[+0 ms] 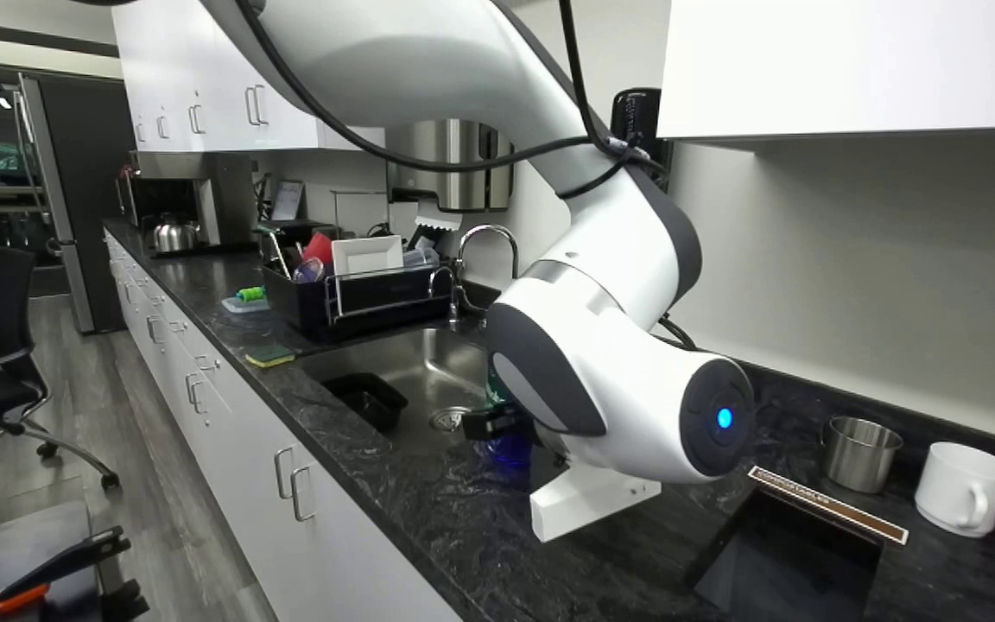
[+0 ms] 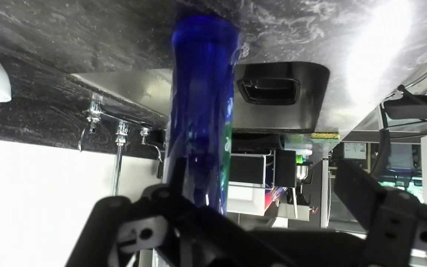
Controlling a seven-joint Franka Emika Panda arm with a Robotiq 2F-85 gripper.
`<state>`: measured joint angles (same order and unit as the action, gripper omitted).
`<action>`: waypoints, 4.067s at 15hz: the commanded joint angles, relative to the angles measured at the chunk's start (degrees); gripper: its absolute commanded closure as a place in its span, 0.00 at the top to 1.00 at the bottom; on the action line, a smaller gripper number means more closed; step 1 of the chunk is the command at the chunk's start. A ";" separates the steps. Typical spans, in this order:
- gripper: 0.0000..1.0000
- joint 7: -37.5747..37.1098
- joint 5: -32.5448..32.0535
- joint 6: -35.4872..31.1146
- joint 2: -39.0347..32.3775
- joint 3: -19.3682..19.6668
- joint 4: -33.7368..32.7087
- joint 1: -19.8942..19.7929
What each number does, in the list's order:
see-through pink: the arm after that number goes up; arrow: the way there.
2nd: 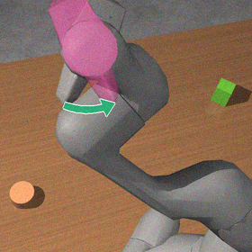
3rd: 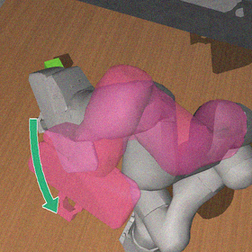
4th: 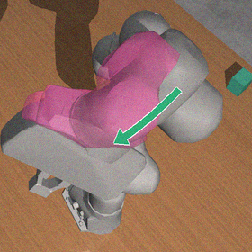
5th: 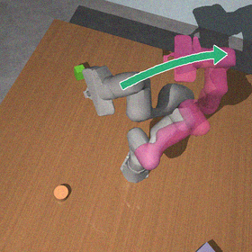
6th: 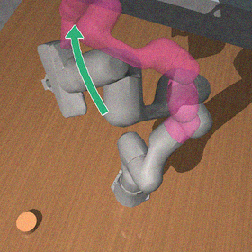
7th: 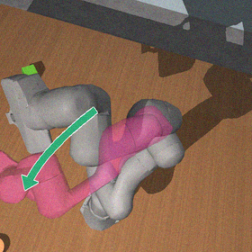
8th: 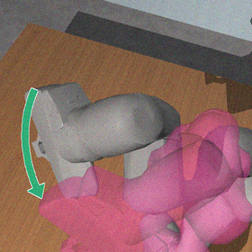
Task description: Pour some of the soap in the sink
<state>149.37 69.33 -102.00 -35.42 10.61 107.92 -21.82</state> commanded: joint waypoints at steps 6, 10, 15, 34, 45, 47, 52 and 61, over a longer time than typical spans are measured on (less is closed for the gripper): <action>1.00 -0.38 0.91 -0.10 -2.65 -9.96 -8.17 -6.39; 1.00 -1.39 3.61 0.62 -4.89 -5.57 -6.86 -3.42; 1.00 -3.60 5.71 0.55 -7.73 -3.56 -7.24 -2.72; 1.00 -8.42 4.85 9.41 -10.54 -3.82 -11.33 0.95; 0.45 -8.53 2.49 12.65 -12.77 -3.68 -14.66 1.70; 0.33 -8.64 2.17 12.54 -12.83 -3.66 -14.93 1.62; 0.19 -10.07 1.32 9.18 -11.57 -2.62 -14.73 2.72; 0.14 -14.36 -6.38 2.13 -8.93 -1.38 -17.32 5.85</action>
<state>136.22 66.59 -95.89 -45.80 7.98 90.42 -17.77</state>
